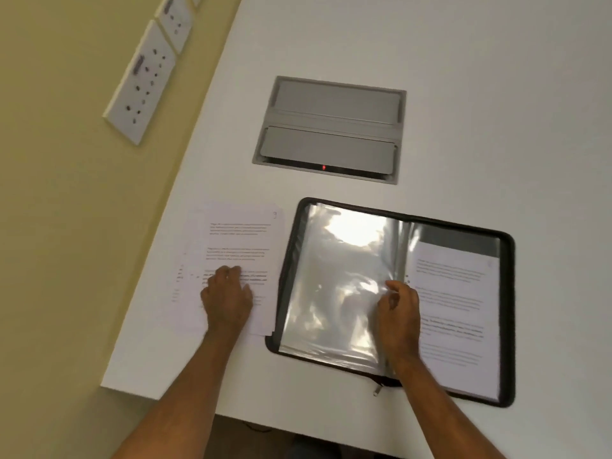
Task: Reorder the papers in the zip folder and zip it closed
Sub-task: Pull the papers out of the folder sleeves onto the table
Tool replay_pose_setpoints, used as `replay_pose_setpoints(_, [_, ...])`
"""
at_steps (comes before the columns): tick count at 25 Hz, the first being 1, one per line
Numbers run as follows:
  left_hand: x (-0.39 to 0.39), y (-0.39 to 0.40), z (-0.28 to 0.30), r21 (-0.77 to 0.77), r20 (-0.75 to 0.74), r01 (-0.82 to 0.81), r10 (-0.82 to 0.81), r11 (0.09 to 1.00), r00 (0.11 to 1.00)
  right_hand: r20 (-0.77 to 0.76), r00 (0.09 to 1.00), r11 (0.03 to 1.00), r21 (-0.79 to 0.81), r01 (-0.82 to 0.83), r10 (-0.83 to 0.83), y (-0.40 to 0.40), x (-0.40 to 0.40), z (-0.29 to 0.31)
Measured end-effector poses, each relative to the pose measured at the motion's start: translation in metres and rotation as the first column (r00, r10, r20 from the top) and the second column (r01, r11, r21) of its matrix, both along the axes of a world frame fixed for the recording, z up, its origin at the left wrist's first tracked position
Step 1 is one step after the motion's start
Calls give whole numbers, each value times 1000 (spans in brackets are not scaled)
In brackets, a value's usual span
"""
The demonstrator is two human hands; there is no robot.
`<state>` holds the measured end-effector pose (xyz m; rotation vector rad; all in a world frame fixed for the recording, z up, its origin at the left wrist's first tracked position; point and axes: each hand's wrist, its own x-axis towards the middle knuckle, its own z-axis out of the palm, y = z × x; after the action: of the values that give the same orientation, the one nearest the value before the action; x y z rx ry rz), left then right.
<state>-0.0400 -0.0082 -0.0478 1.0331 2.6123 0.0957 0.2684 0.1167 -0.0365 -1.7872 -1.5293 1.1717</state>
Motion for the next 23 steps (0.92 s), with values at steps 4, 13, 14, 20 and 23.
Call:
replay_pose_setpoints(4, [30,27,6,68,-34,-76,78,995,996,202,969,990,43,137,-143,-4,58,-9])
replay_pose_setpoints(13, [218,134,17,264,-6,676,-700,688,714,478,856,901,-257,351,-197,-21,135,-20])
replay_pose_setpoints(14, [231,136,13,247,15,705,-730,664,683,473,857,890,-274,364,-205,-22,138,-20])
replay_pose_setpoints(20, [248,139,5,88,32,772,-776,630,630,464,871,932,-221,288,-160,-25,139,-26])
replay_pose_setpoints(23, [247,142,5,83,63,769,-774,634,630,449,886,974,-127,189,-113,-26,131,-27])
